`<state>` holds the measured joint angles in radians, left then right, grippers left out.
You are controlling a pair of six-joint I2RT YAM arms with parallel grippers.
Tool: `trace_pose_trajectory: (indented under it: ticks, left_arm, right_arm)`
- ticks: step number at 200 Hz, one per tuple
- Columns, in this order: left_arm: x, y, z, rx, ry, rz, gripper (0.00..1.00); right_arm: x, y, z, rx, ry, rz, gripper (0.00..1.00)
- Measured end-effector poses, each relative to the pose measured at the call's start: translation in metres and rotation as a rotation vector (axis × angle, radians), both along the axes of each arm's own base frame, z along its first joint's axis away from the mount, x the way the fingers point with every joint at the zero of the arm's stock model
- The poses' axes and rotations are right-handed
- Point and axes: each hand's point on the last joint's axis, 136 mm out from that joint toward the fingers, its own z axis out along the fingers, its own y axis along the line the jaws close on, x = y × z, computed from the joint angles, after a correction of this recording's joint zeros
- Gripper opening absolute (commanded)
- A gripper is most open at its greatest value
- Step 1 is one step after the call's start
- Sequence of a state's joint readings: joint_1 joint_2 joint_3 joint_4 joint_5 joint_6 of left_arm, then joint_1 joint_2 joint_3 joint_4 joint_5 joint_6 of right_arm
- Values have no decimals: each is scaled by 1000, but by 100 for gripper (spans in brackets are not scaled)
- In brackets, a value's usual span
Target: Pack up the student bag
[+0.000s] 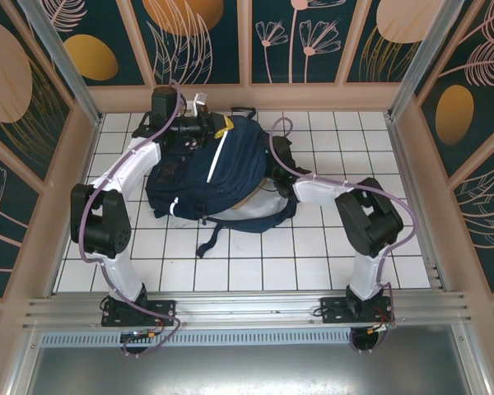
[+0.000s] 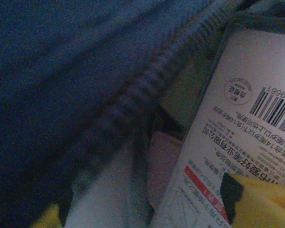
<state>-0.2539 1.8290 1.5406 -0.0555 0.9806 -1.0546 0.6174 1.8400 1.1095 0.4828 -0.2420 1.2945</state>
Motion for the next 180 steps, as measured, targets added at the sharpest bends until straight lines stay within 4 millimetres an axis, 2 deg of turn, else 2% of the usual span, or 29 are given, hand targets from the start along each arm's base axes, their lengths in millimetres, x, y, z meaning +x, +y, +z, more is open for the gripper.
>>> trace_pose_trajectory:
  ticks: [71, 117, 151, 180]
  left_arm:
    - [1, 4, 1, -7, 12, 6, 0]
    - [-1, 9, 4, -10, 11, 15, 0]
    - [-11, 9, 10, -6, -4, 1, 2]
    - [-17, 12, 4, 34, -38, 16, 15]
  right_arm:
    - [-48, -41, -3, -36, -59, 52, 87]
    - [-74, -65, 22, -68, -185, 77, 88]
    - [-91, -94, 19, -152, -190, 56, 82]
    - [-100, -133, 52, -270, -287, -51, 81]
